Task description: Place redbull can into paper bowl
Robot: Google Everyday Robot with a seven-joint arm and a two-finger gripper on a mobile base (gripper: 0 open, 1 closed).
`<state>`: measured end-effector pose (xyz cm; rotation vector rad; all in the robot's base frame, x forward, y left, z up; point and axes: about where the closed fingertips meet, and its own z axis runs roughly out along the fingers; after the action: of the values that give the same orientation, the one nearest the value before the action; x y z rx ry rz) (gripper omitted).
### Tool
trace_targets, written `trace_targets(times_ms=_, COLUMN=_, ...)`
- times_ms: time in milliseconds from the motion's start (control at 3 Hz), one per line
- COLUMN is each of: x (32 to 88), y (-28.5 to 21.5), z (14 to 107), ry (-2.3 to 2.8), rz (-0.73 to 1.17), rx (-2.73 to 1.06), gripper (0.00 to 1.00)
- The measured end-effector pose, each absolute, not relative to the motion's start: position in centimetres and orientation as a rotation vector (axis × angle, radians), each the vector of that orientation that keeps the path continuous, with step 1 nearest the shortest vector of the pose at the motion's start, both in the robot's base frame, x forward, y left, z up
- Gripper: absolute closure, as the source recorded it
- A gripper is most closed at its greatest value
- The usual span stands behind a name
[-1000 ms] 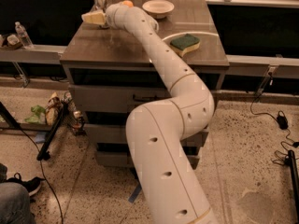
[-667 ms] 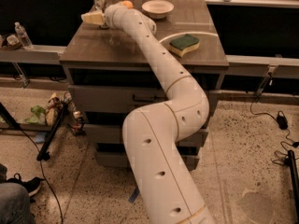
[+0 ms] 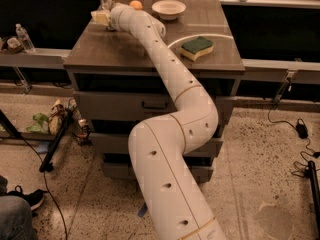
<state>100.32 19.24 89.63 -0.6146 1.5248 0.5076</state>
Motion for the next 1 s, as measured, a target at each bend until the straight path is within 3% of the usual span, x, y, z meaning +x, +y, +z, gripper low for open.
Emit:
trace_targets(times_ms=333, x=99.8, y=19.6, z=89.4, ry=1.529, rz=0.535, rx=-0.636, gripper=0.57)
trace_targets(times_ms=667, x=99.7, y=18.5, z=89.6, ry=1.535, rz=0.547, rx=-0.634, gripper=0.88)
trace_targets(times_ms=1000, x=100.2, y=16.1, z=90.5, ry=1.526, rz=0.507, rx=-0.611, gripper=1.00)
